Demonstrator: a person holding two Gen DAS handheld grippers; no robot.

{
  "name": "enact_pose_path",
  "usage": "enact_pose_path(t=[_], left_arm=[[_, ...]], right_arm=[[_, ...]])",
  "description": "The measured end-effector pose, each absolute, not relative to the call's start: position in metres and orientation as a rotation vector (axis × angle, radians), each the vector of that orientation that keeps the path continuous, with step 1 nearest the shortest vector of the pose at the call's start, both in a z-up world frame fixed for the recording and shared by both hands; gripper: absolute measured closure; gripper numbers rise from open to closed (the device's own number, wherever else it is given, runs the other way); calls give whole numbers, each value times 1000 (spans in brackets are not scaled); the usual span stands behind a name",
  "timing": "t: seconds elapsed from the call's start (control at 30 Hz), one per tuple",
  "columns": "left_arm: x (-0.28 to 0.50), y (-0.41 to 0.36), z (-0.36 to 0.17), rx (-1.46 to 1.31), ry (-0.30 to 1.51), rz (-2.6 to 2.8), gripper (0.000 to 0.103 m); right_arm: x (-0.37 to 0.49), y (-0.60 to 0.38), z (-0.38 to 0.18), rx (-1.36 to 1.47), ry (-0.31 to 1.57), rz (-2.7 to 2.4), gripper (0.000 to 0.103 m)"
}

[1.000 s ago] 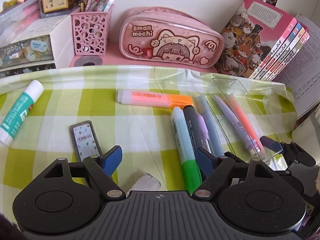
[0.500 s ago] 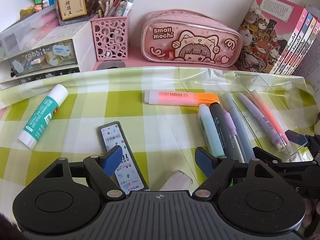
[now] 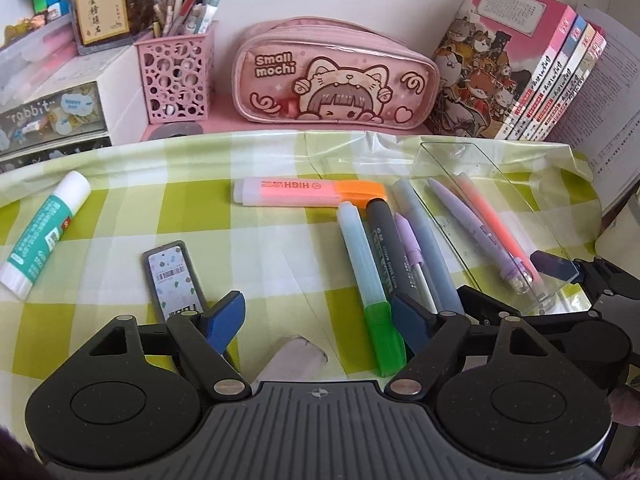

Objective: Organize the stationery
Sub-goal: 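Withdraw the left tool back toward the remaining pens, then close the left gripper on the green-capped highlighter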

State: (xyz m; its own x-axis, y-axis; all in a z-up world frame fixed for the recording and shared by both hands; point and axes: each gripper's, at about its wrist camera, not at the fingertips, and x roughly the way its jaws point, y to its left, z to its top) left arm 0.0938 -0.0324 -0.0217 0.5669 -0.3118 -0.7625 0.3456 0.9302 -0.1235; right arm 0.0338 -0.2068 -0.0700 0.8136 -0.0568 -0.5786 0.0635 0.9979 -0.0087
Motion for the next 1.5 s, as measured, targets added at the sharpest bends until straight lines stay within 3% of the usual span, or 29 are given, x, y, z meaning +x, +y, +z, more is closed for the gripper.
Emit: enact_pose_path(t=[0.1, 0.33, 0.43, 0.5, 0.8, 1.07, 1.5], left_arm=[[96, -23, -19, 83, 876, -298, 30], [90, -26, -18, 49, 892, -347, 35], [88, -38, -20, 56, 889, -376, 44], [89, -45, -23, 56, 902, -388, 56], [93, -67, -28, 127, 887, -367, 61], [92, -73, -29, 158, 865, -342, 80], [99, -51, -27, -37, 910, -363, 81]], right_arm=[[34, -207, -70, 11, 617, -64, 4], [34, -207, -70, 12, 617, -64, 3], [34, -208, -69, 12, 617, -64, 3], [34, -208, -69, 12, 617, -64, 3], [34, -207, -70, 13, 617, -62, 3], [34, -207, -70, 14, 617, -61, 3], [34, -206, -69, 15, 617, -59, 2]])
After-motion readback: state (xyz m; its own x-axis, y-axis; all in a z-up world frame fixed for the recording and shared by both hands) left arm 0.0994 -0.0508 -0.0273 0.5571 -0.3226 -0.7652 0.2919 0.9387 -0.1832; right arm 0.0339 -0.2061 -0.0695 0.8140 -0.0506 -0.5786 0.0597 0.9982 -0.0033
